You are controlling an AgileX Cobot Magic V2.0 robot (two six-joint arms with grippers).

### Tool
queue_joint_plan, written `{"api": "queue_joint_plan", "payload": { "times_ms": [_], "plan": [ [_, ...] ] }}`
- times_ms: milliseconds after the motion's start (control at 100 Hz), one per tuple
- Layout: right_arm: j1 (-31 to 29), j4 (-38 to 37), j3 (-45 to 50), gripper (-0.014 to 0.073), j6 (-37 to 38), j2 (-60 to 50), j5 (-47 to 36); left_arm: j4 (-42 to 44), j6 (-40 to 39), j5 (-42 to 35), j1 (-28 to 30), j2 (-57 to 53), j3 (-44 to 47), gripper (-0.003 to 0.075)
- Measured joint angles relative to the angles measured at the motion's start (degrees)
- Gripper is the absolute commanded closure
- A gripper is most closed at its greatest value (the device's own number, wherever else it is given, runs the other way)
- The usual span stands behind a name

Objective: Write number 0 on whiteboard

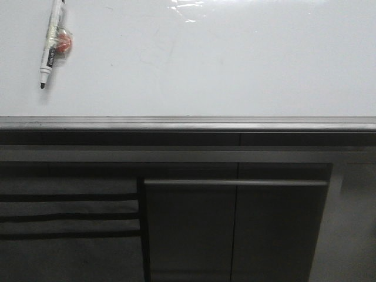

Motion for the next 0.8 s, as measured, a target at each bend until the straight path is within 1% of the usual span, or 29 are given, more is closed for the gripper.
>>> {"api": "queue_joint_plan", "payload": {
  "times_ms": [420, 590, 800],
  "plan": [
    [0.00, -0.10, 0.00, 0.0666, -0.09, 0.00, 0.00, 0.00, 0.00, 0.00, 0.00, 0.00, 0.00, 0.0741],
    [0.00, -3.43, 0.00, 0.0666, -1.27, 0.00, 1.24, 0.00, 0.00, 0.00, 0.00, 0.00, 0.00, 0.0741],
    [0.00, -4.43, 0.00, 0.0666, -1.38, 0.00, 2.33, 0.00, 0.00, 0.00, 0.00, 0.00, 0.00, 0.0741]
  ]
}}
